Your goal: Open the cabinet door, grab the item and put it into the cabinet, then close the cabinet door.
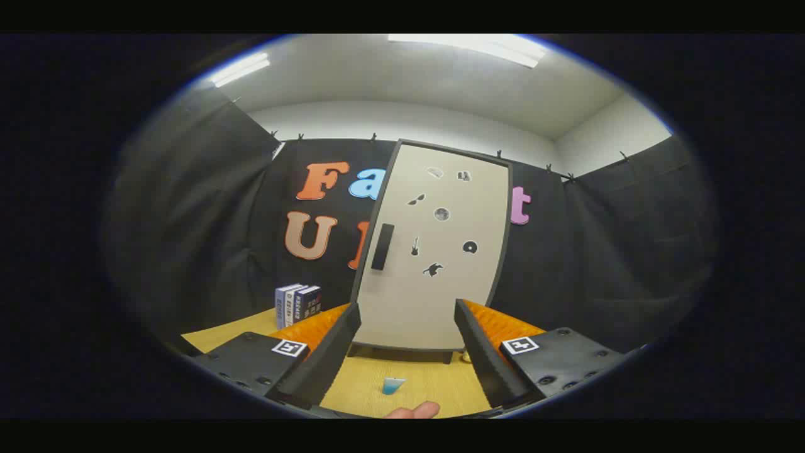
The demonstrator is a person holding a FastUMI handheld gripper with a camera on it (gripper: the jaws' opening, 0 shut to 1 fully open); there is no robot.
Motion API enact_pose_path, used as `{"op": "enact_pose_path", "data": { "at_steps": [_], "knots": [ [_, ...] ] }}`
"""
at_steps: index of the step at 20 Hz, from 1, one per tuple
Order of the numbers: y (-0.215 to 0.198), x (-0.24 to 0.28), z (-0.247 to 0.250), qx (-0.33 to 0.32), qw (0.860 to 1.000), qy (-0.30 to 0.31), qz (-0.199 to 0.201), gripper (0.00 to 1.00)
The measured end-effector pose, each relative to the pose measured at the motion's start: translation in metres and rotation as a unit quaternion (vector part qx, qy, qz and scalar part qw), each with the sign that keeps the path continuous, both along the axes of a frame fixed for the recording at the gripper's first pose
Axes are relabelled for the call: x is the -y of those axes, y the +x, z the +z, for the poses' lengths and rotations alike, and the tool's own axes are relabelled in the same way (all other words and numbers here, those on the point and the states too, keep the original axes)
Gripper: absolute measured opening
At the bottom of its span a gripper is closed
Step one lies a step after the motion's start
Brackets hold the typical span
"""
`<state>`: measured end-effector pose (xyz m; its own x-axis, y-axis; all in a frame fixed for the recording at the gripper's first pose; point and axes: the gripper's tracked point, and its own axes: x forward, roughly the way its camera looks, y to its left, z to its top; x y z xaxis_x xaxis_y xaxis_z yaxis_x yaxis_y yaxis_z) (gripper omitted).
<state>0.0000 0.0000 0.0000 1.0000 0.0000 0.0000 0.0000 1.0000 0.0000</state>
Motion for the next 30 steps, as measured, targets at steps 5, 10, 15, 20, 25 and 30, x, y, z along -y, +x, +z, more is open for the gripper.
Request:
{"op": "enact_pose_path", "data": {
  "at_steps": [5,10,15,20,25,30],
  "knots": [
    [-0.006,-0.002,0.006,0.005,1.000,0.007,0.002,0.97],
    [-0.008,-0.002,0.005,0.003,1.000,0.007,0.001,0.97],
    [-0.008,-0.003,0.005,0.005,1.000,0.008,0.002,0.97],
    [0.001,0.001,0.009,0.002,1.000,0.003,-0.005,0.97],
    [0.053,0.009,0.047,-0.015,0.999,0.010,-0.045,0.97],
    [0.152,0.001,0.072,-0.033,0.997,0.028,-0.071,0.97]
  ]
}}
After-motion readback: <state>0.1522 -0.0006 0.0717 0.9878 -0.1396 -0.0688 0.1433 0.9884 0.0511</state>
